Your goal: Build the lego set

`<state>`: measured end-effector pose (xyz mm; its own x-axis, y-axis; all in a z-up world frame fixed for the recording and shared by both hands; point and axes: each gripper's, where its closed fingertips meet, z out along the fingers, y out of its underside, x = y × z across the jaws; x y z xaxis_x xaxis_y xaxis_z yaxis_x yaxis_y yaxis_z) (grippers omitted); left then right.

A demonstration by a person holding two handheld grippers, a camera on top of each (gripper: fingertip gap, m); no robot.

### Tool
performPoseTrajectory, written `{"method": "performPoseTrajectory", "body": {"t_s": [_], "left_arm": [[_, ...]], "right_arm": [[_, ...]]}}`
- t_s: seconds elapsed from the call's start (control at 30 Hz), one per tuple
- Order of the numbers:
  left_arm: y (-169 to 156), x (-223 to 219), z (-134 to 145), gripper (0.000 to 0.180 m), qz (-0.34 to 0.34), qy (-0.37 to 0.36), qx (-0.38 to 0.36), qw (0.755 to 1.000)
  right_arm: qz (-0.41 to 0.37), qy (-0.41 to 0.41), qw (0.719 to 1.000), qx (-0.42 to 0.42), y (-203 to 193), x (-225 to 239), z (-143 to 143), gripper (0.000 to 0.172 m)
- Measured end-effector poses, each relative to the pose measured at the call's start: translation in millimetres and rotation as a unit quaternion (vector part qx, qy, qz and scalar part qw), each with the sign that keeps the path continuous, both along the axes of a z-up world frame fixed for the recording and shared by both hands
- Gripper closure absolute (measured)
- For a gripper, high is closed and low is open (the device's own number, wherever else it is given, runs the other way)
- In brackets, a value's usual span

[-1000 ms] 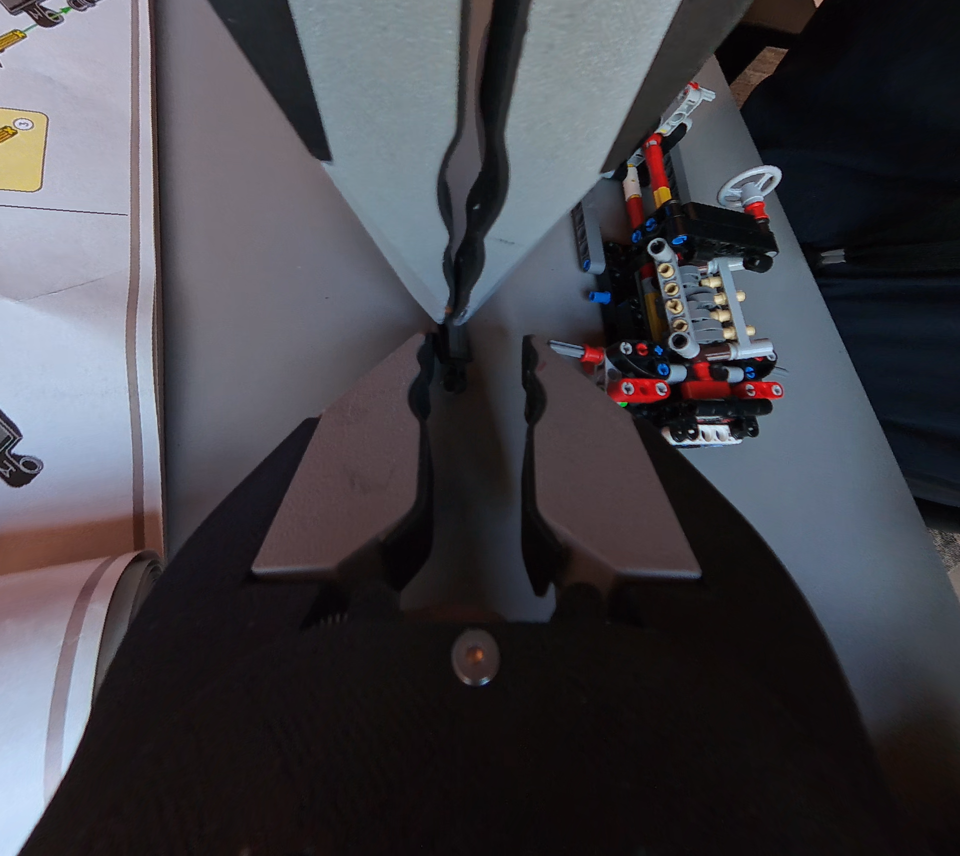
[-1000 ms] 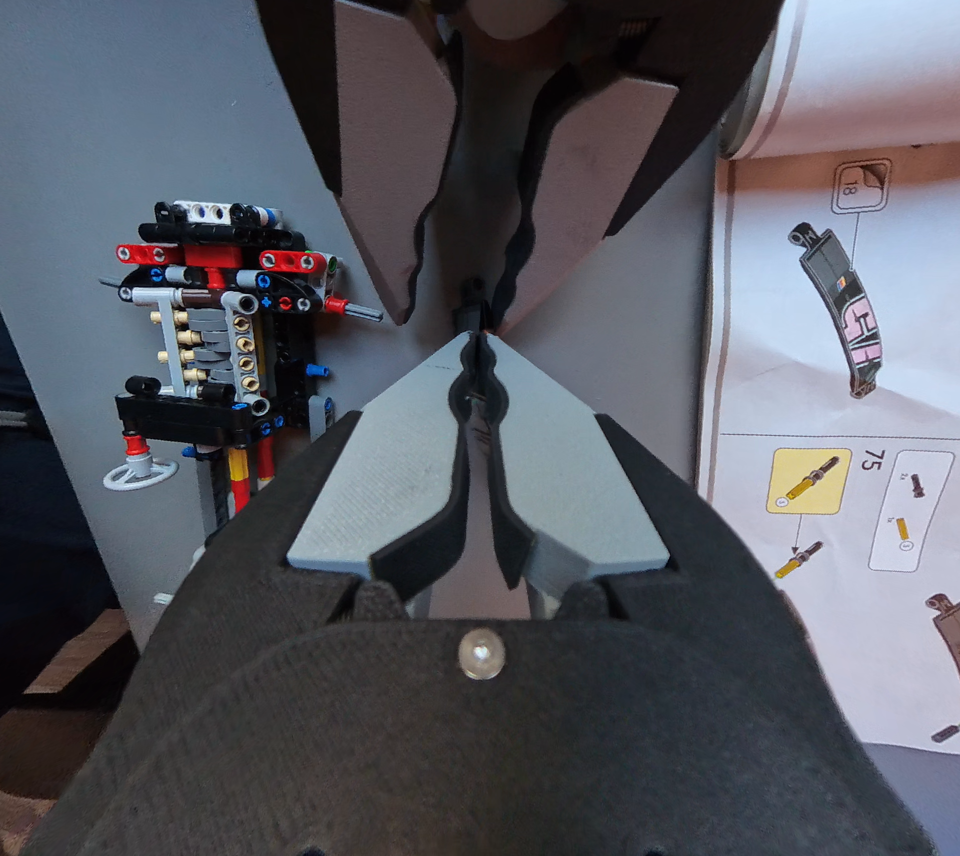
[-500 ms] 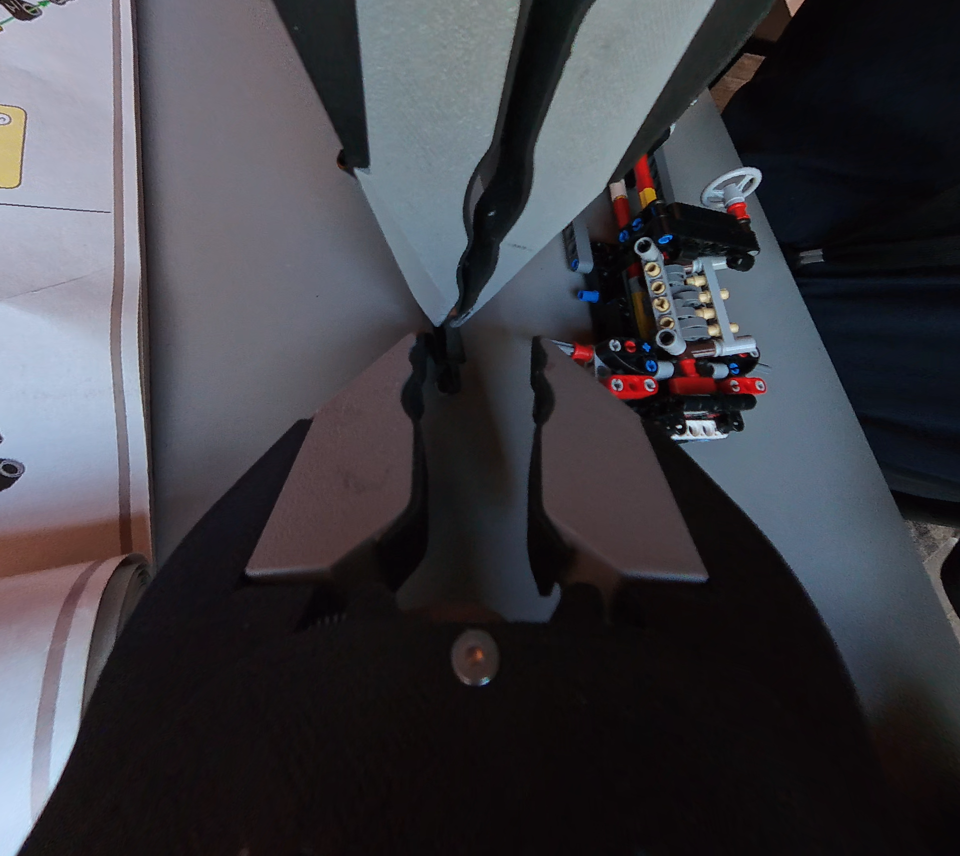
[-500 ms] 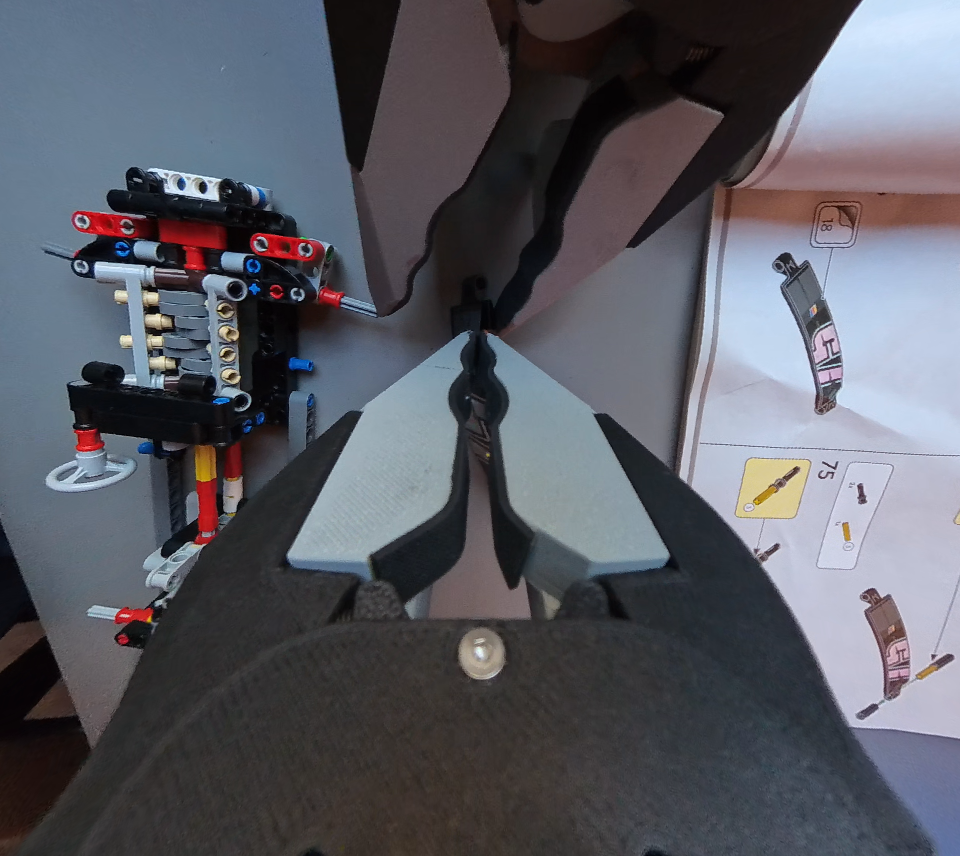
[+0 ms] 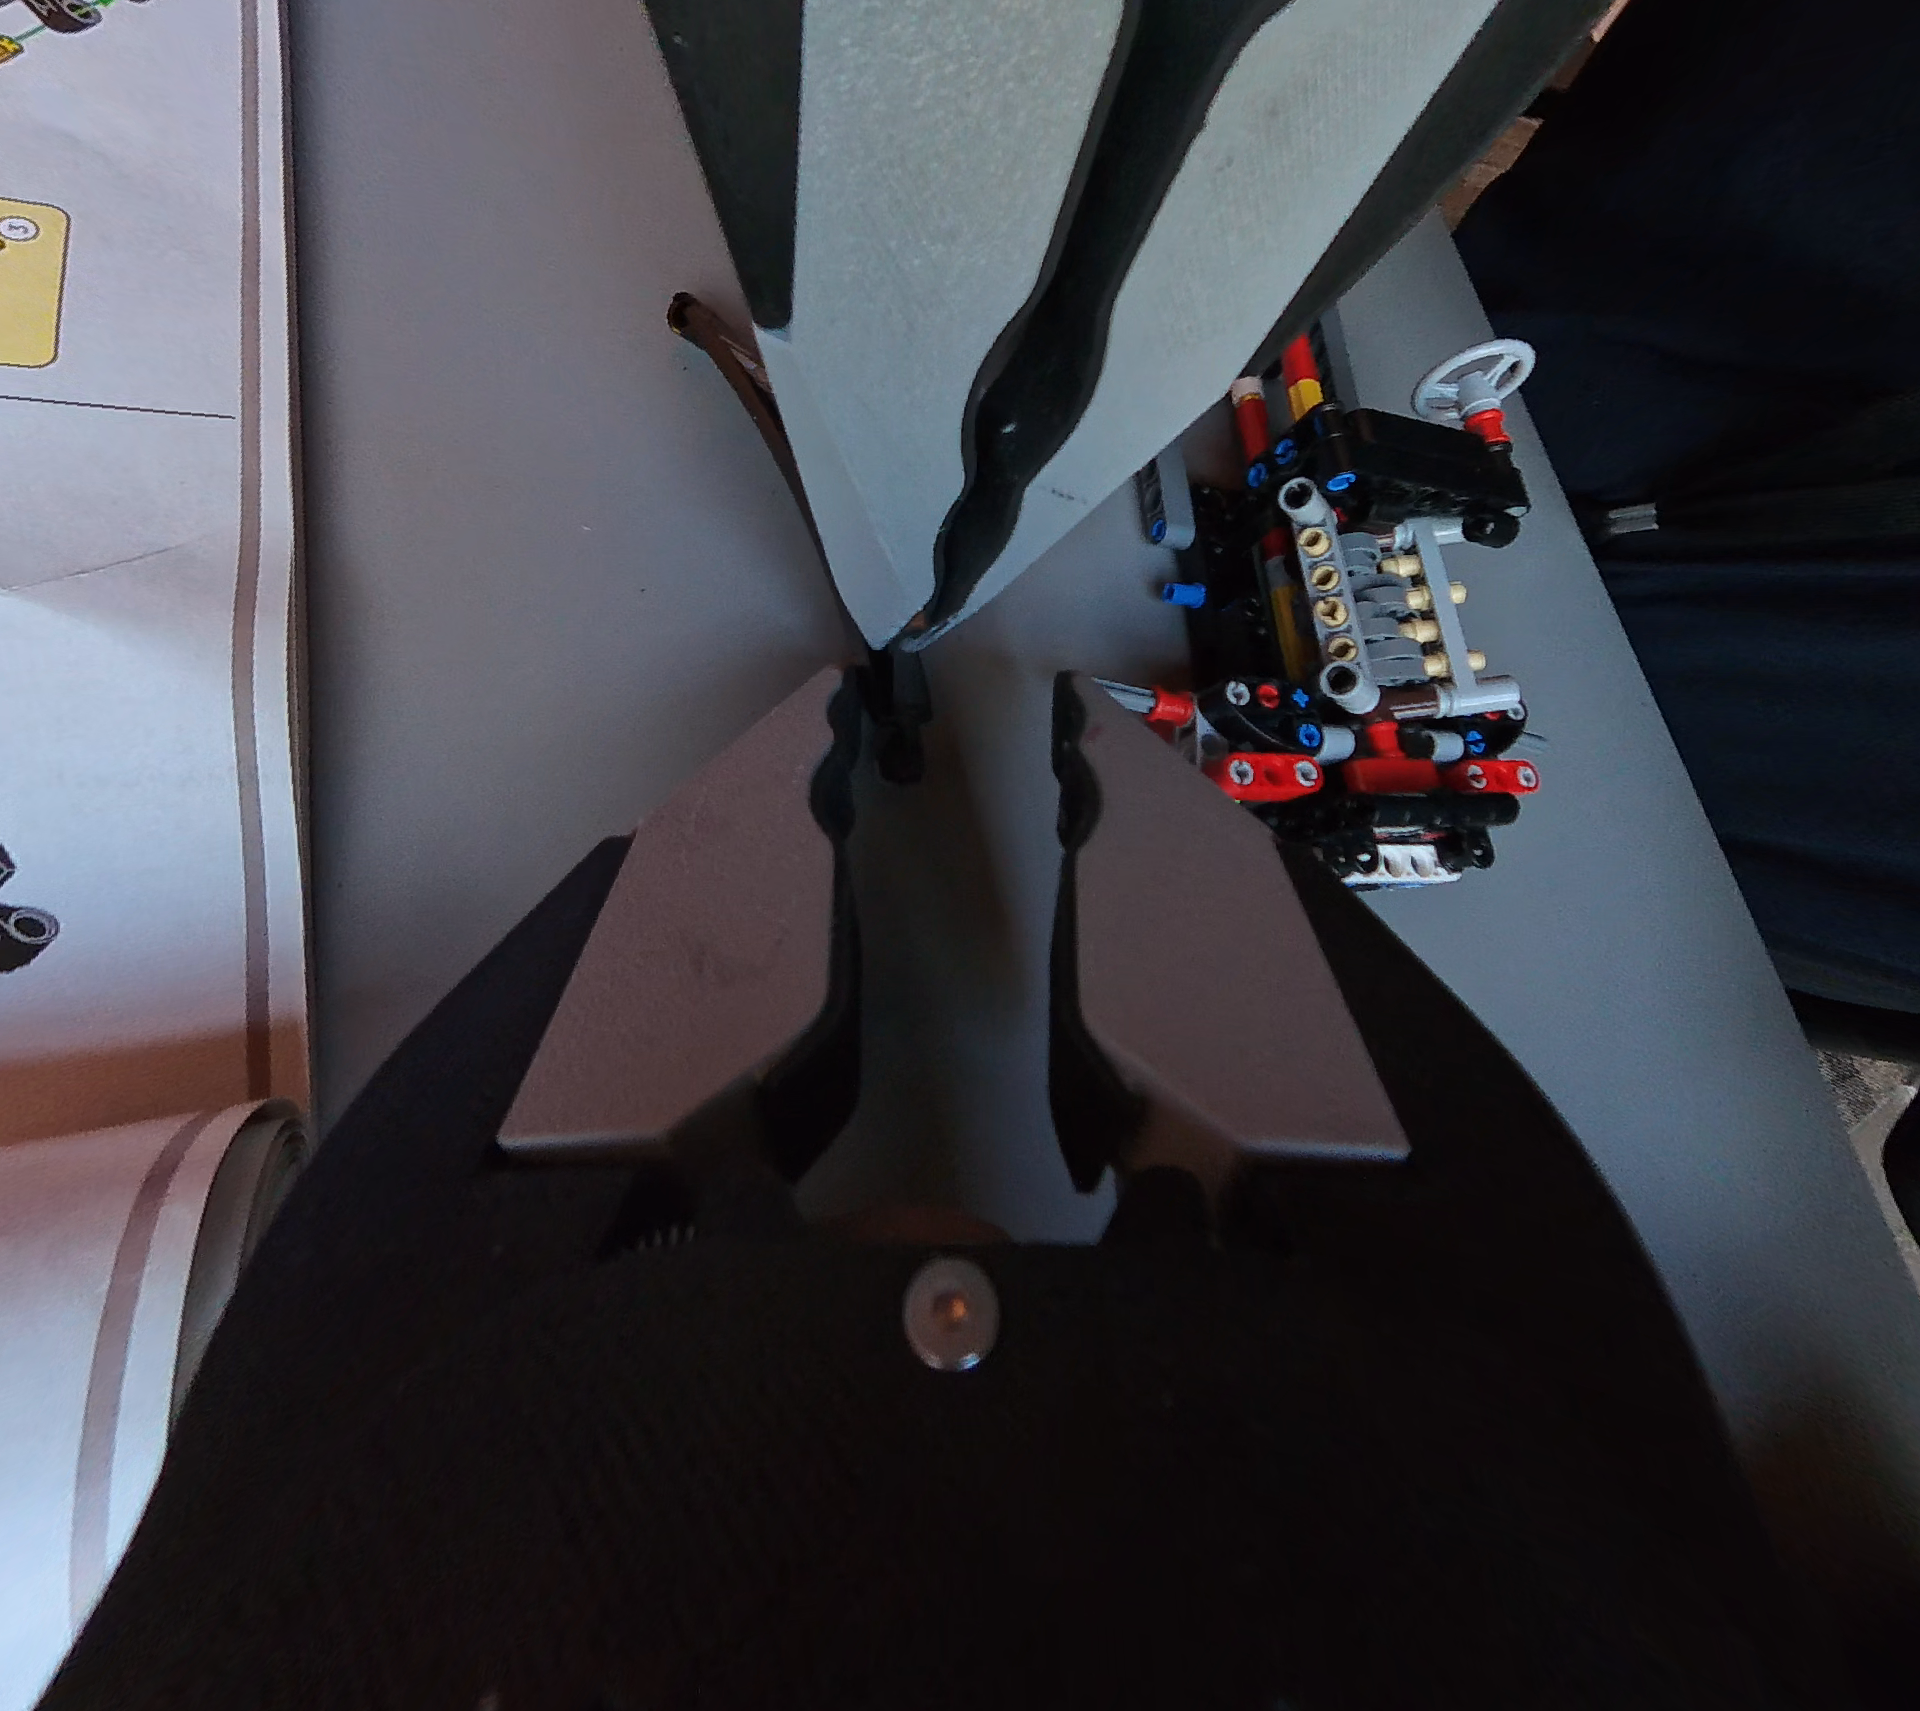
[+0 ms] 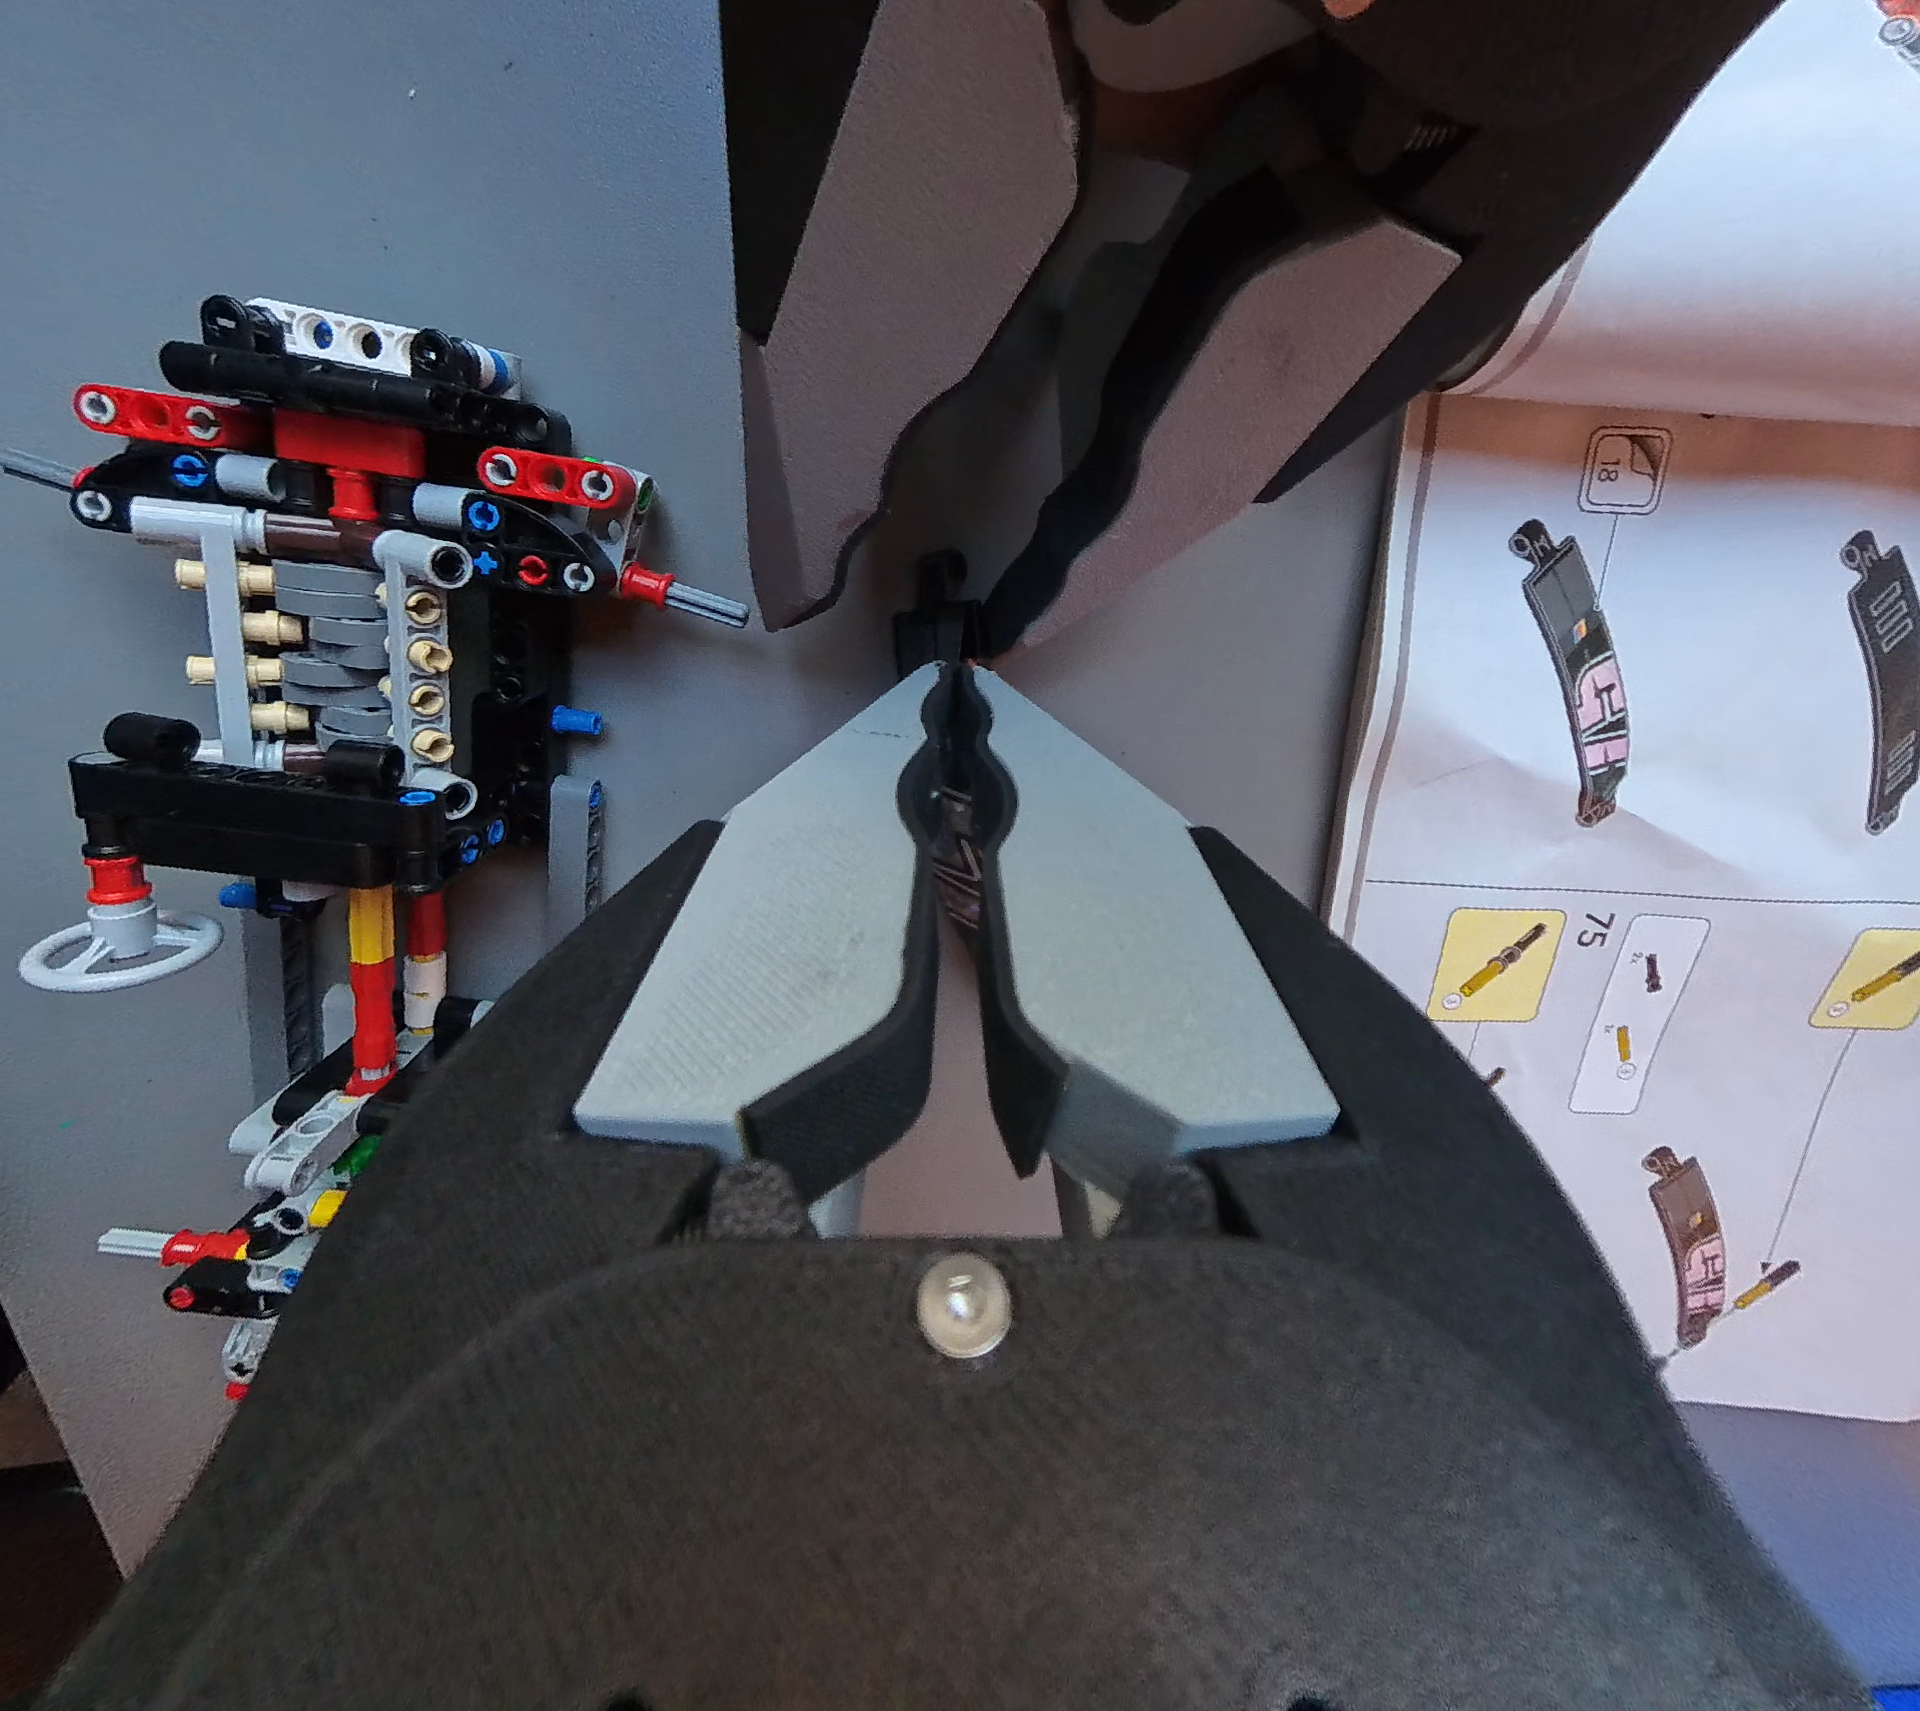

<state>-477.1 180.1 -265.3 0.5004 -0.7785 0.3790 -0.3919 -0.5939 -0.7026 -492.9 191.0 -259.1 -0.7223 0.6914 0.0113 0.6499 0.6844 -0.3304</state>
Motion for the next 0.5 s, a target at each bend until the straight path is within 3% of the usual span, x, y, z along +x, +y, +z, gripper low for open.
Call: {"method": "performPoseTrajectory", "body": {"t_s": [0.5], "left_arm": [[4.0, -2.5, -1.6, 0.156, 0.015, 0.003, -0.006, 1.0]], "right_arm": [[0.004, 0.009, 1.0, 0.021, 0.6, -0.9, 0.0, 0.172]]}}
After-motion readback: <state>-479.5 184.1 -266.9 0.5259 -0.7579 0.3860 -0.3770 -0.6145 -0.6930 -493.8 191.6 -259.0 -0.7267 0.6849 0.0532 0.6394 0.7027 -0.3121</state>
